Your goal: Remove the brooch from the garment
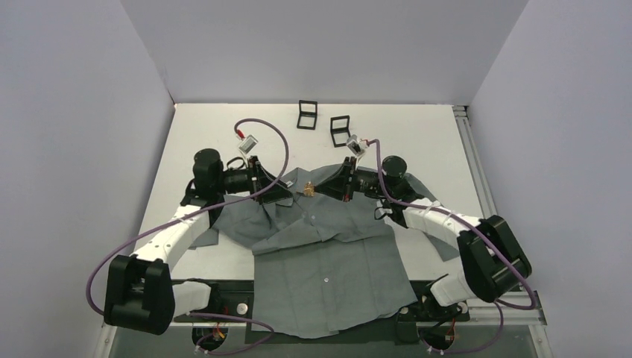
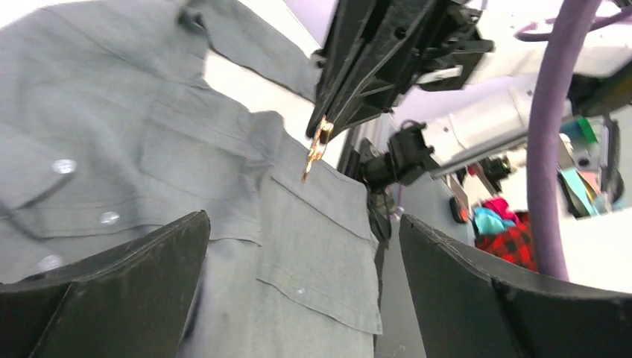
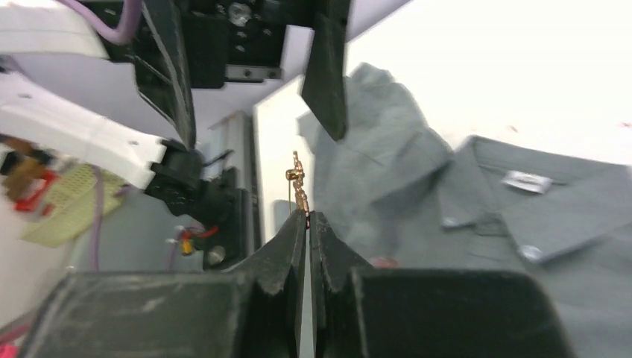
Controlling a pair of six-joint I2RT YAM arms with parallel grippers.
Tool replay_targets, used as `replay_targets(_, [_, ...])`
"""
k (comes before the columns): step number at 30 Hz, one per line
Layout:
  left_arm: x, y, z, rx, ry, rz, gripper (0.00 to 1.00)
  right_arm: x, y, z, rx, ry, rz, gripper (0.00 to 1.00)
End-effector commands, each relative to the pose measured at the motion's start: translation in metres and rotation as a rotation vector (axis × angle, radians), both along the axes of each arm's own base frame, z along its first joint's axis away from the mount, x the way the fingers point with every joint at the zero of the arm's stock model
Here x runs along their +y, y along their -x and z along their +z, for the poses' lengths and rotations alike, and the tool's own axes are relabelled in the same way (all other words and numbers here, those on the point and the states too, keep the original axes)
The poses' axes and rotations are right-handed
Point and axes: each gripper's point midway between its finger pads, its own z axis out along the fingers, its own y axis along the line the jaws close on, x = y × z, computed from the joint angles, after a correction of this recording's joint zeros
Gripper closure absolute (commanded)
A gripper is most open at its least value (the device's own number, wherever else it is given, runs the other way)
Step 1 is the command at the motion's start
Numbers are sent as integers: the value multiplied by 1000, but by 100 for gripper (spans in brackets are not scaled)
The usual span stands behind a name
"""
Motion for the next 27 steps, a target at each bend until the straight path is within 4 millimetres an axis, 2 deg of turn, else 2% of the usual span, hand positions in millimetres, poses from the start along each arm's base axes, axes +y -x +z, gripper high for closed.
replay_targets(1, [27,-29,26,-95,-25,125,4,-28,-32,-15,-246,296,-99,100])
replay_targets(3, [45,-45,23,-92,-81,208,4,-51,-49,-30,-304,505,-132,100])
replay_targets(4, [50,-49,22,-122,-109,222,4,-63,-65,-38,-384,601,-173,100])
replay_targets(5, [59,-54,19,-93,-145,267,4,-73,-72,-37,-400,667,-192,100])
replay_targets(8, [76,-64,20,-125,-208,329,4,-101,-111,-44,-523,891,-285,100])
replay_targets(9, [82,-67,19,-122,-220,357,4,-102,-120,-34,-549,910,-304,100])
replay_targets(10, [89,-71,21,-126,-225,386,4,-107,-132,-38,-564,961,-328,100])
replay_targets(11, [100,-77,21,-125,-231,426,4,-108,-144,-24,-603,979,-362,100])
replay_targets(12, [104,-79,23,-127,-232,445,4,-105,-152,-30,-601,1000,-358,100])
replay_targets(13, [113,-83,23,-122,-234,476,4,-103,-165,-14,-636,1000,-387,100])
replay_targets(14, [117,-86,24,-111,-232,490,4,-100,-173,-23,-627,1017,-377,100])
replay_targets(15, [124,-89,24,-101,-233,519,4,-97,-185,-9,-658,1016,-402,100])
replay_targets(16, [127,-91,24,-92,-238,528,4,-93,-193,-19,-650,1035,-389,100])
replay_targets(17, [133,-93,23,-94,-246,541,4,-91,-204,-7,-683,1045,-407,100])
replay_targets(18, [139,-94,23,-85,-253,556,4,-85,-215,-8,-696,1058,-404,100])
replay_targets(23, [150,-94,26,-110,-267,584,4,-87,-247,-38,-757,1180,-366,100])
replay_targets(24, [151,-93,28,-117,-266,588,4,-86,-252,-35,-772,1188,-370,100])
replay_targets(25, [152,-93,29,-122,-265,589,4,-88,-257,-48,-772,1223,-350,100])
replay_targets(26, [152,-94,29,-124,-263,591,4,-87,-261,-46,-782,1231,-352,100])
replay_targets(27, [152,-93,28,-120,-260,589,4,-89,-265,-57,-780,1261,-342,100])
